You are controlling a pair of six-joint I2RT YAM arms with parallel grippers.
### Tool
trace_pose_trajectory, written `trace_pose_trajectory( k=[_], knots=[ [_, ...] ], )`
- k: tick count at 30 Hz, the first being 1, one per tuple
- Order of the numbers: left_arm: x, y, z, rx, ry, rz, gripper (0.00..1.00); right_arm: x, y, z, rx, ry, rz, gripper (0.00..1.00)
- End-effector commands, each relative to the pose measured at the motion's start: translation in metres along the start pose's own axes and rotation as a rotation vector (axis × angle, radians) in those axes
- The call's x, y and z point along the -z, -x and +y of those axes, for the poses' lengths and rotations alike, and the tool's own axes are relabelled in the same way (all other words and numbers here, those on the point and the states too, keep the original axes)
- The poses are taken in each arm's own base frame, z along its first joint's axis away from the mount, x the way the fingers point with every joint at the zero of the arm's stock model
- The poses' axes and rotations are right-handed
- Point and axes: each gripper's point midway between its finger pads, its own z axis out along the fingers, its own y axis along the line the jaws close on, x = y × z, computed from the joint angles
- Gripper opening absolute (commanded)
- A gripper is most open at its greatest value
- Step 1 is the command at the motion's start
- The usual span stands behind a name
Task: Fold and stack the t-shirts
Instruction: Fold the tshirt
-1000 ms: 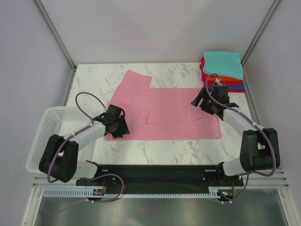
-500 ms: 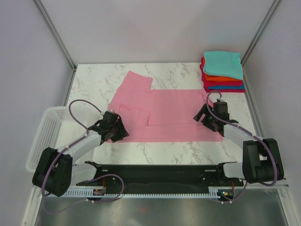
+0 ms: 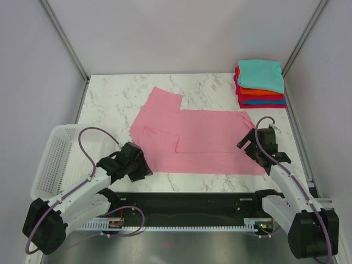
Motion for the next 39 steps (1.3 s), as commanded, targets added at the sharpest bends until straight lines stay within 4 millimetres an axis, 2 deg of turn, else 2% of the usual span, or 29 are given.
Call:
trace_pose_trajectory(
  k=[1,2,3,4,5,6,7,8,9,10,11,12,13,14,15,16,17,18,19,20,21,26,29,39],
  knots=[
    [0.037,0.025,-0.046,-0.008,-0.100,-0.060,0.53,0.035,0.051,0.047,0.065,0.130,-0.106,0.92],
    [0.046,0.036,-0.050,-0.045,-0.091,-0.099,0.54,0.038,0.060,0.053,0.119,0.134,-0.117,0.92],
    [0.064,0.056,-0.068,-0.136,-0.126,-0.160,0.56,0.051,0.084,0.069,0.142,0.151,-0.169,0.91],
    [0.072,0.064,-0.075,-0.184,-0.136,-0.182,0.56,0.052,0.091,0.071,0.166,0.133,-0.173,0.91],
    [0.078,0.070,-0.080,-0.230,-0.137,-0.200,0.57,0.042,0.096,0.070,0.224,0.088,-0.154,0.88],
    [0.082,0.079,-0.080,-0.301,-0.119,-0.230,0.57,0.045,0.113,0.080,0.239,0.083,-0.183,0.88],
    [0.087,0.087,-0.084,-0.323,-0.113,-0.257,0.57,0.040,0.120,0.079,0.261,0.049,-0.193,0.86],
    [0.087,0.091,-0.082,-0.340,-0.093,-0.269,0.58,0.023,0.120,0.078,0.280,0.011,-0.159,0.84],
    [0.087,0.098,-0.077,-0.362,-0.059,-0.302,0.58,0.019,0.131,0.085,0.301,0.002,-0.172,0.80],
    [0.081,0.098,-0.070,-0.366,-0.031,-0.304,0.59,-0.002,0.129,0.082,0.318,-0.042,-0.142,0.77],
    [0.077,0.099,-0.064,-0.368,-0.011,-0.307,0.59,-0.011,0.131,0.084,0.327,-0.051,-0.133,0.75],
    [0.073,0.101,-0.064,-0.376,-0.011,-0.320,0.59,-0.016,0.142,0.095,0.346,-0.041,-0.146,0.70],
    [0.064,0.095,-0.056,-0.379,0.004,-0.299,0.59,-0.025,0.144,0.099,0.353,-0.048,-0.140,0.67],
    [0.063,0.095,-0.057,-0.373,0.000,-0.289,0.58,-0.046,0.139,0.096,0.369,-0.079,-0.100,0.65],
    [0.064,0.091,-0.062,-0.394,-0.029,-0.266,0.58,-0.050,0.151,0.107,0.375,-0.072,-0.122,0.62],
    [0.067,0.093,-0.066,-0.398,-0.044,-0.274,0.58,-0.059,0.153,0.109,0.389,-0.084,-0.116,0.60],
    [0.069,0.095,-0.066,-0.400,-0.047,-0.288,0.58,-0.077,0.149,0.106,0.404,-0.113,-0.089,0.58],
    [0.070,0.098,-0.066,-0.410,-0.039,-0.303,0.58,-0.082,0.158,0.115,0.422,-0.113,-0.104,0.56],
    [0.072,0.099,-0.066,-0.416,-0.041,-0.313,0.58,-0.089,0.159,0.115,0.435,-0.130,-0.100,0.55],
    [0.075,0.100,-0.066,-0.417,-0.045,-0.325,0.58,-0.104,0.154,0.111,0.448,-0.155,-0.072,0.53],
    [0.075,0.099,-0.066,-0.414,-0.051,-0.322,0.58,-0.109,0.162,0.114,0.452,-0.166,-0.091,0.53],
    [0.071,0.094,-0.071,-0.424,-0.078,-0.293,0.58,-0.143,0.154,0.106,0.485,-0.222,-0.045,0.47],
    [0.071,0.094,-0.073,-0.429,-0.081,-0.286,0.58,-0.156,0.149,0.101,0.494,-0.244,-0.028,0.47],
    [0.068,0.092,-0.074,-0.432,-0.085,-0.274,0.58,-0.182,0.133,0.085,0.518,-0.305,0.002,0.42]
  ],
)
